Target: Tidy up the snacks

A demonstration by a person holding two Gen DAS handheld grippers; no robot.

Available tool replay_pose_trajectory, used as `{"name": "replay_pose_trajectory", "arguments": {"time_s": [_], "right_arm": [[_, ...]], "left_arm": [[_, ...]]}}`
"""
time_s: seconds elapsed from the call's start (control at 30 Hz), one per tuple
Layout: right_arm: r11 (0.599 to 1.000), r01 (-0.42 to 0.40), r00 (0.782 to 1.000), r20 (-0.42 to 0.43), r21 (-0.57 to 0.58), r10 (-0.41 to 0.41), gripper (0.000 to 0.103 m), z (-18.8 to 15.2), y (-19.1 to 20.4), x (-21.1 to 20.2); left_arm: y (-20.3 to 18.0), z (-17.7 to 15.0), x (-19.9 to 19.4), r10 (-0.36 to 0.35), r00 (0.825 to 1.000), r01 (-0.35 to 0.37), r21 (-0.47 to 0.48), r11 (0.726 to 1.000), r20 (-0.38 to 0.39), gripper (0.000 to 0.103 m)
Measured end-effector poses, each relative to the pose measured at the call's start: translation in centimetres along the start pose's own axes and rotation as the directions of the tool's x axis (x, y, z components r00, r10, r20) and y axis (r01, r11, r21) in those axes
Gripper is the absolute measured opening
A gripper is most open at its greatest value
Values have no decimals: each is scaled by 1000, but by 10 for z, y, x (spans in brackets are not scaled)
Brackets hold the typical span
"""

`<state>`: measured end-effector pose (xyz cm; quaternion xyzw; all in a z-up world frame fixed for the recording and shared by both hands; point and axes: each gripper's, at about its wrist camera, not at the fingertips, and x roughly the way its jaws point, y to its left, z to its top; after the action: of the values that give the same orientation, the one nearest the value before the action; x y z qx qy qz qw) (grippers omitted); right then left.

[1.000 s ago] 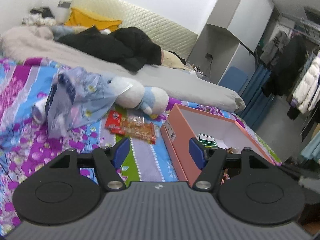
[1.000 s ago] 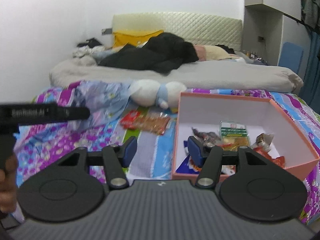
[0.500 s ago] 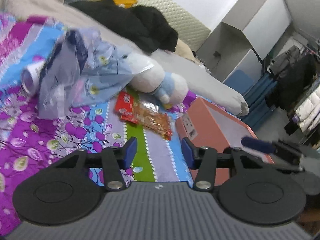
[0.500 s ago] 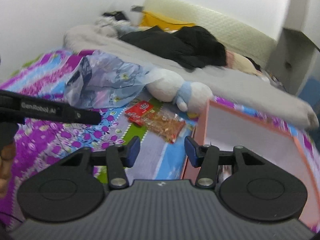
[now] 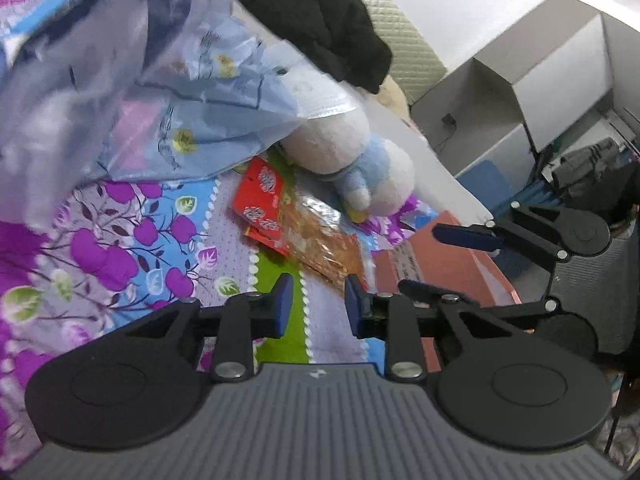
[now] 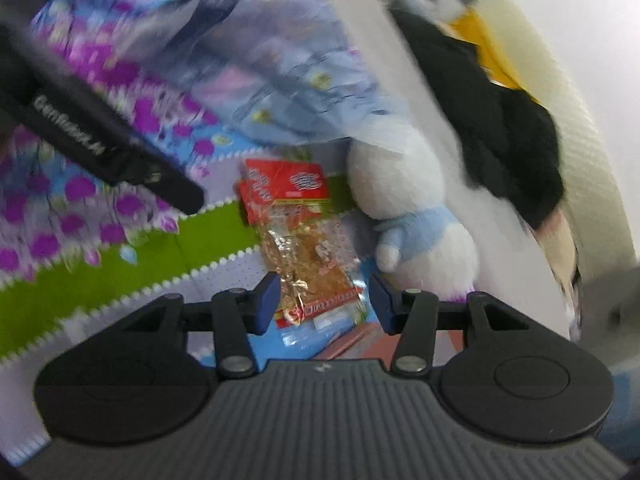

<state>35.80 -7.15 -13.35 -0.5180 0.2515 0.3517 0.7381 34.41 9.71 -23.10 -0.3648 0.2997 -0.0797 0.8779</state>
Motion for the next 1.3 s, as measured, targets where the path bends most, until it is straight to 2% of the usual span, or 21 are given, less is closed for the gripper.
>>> {"name": "replay_pose_trajectory", "arguments": {"time_s": [0.13, 0.23, 0.37, 0.53, 0.57, 0.63, 0.67, 0.73, 1.0, 1.1, 1.17, 1.2, 1.23, 1.3], "right_arm": [[983, -52, 998, -39, -175, 46, 51, 6, 10, 30], [956, -74, 996, -71, -283, 56, 51, 9, 21, 50], [925, -89, 992, -117, -369, 49, 51, 11, 32, 71], [923, -57, 990, -137, -381, 4, 50, 16, 33, 82], [925, -63, 989, -147, -375, 7, 47, 16, 32, 84], [933, -63, 989, -149, -354, 11, 29, 18, 30, 86], [937, -60, 988, -156, -343, 6, 25, 18, 29, 88], [944, -67, 984, -176, -324, 10, 10, 18, 24, 92], [964, -62, 992, -122, -259, 32, 6, 21, 16, 77], [962, -69, 992, -118, -265, 39, 12, 25, 12, 83], [956, -101, 989, -134, -277, 66, 29, 29, 13, 87], [956, -111, 988, -131, -272, 77, 44, 32, 13, 88], [956, -118, 988, -130, -270, 85, 48, 35, 14, 90], [952, -97, 990, -131, -292, 61, 48, 38, 19, 97]], "left_arm": [[11, 3, 21, -10, 1000, 10, -54, 999, -3, 28], [18, 5, 30, -2, 1000, 2, -78, 997, 5, 28], [29, 6, 38, 1, 1000, -2, -104, 995, -4, 28], [41, 3, 45, -15, 1000, 14, -139, 990, -2, 28], [42, 3, 46, -20, 1000, 19, -145, 989, -1, 28], [43, 4, 47, -27, 1000, 27, -147, 989, 1, 28], [43, 5, 47, -28, 1000, 28, -147, 989, 1, 28], [43, 5, 47, -29, 1000, 29, -147, 989, 2, 28], [44, 2, 43, -32, 999, 33, -145, 989, 11, 28], [43, 1, 40, -30, 999, 31, -138, 990, 13, 28], [41, 1, 36, -24, 1000, 26, -130, 991, 19, 28], [40, 1, 34, -20, 1000, 23, -124, 992, 22, 28], [39, 2, 33, -17, 1000, 20, -118, 993, 24, 28], [37, 2, 28, -8, 1000, 11, -102, 995, 29, 28]]}}
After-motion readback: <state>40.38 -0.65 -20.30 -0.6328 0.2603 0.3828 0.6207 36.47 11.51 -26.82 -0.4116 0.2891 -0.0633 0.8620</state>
